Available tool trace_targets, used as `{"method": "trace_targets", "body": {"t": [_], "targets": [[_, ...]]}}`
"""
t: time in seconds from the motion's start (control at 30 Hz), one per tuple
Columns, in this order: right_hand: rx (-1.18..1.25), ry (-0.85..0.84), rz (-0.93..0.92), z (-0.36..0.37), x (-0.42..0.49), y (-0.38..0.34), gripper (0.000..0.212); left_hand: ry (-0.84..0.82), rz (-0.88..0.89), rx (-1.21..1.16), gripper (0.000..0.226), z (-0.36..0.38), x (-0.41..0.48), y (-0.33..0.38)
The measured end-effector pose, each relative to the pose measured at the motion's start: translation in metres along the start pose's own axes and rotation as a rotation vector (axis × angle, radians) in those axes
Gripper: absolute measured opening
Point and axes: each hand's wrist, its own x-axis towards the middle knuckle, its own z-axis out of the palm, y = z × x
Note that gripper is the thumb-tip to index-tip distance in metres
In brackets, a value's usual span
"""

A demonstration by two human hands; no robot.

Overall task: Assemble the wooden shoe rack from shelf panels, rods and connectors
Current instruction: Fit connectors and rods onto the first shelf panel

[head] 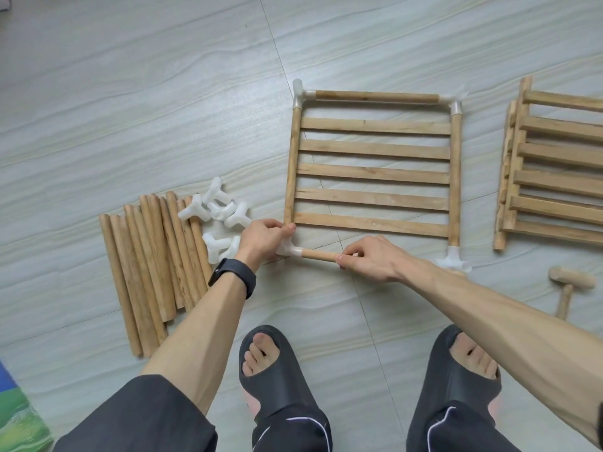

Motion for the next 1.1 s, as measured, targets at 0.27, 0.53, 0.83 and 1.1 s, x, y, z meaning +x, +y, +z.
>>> {"method": "trace_targets", "body": {"t": [0.27, 0.53, 0.83, 1.1], "targets": [[0.339, -0.283, 0.119, -0.009, 0.003, 0.002, 0.038, -0.066, 0.108, 0.168, 0.027, -0.001, 0.002, 0.001], [-0.175, -0.058, -0.005, 0.012, -0.015, 0.008, 0.045, -0.035, 0.102, 0.139, 0.041, 0.003, 0.002, -0.001], [-0.213, 0.080, -0.138, 0.032, -0.020, 0.016, 0.030, 0.198, 0.235, 0.437, 0.047, 0.031, -0.022, 0.000], [-0.125, 0.168, -0.135, 0.025, -0.023, 0.022, 0.030, 0.002, 0.059, 0.055, 0.036, 0.030, -0.036, -0.026]]}}
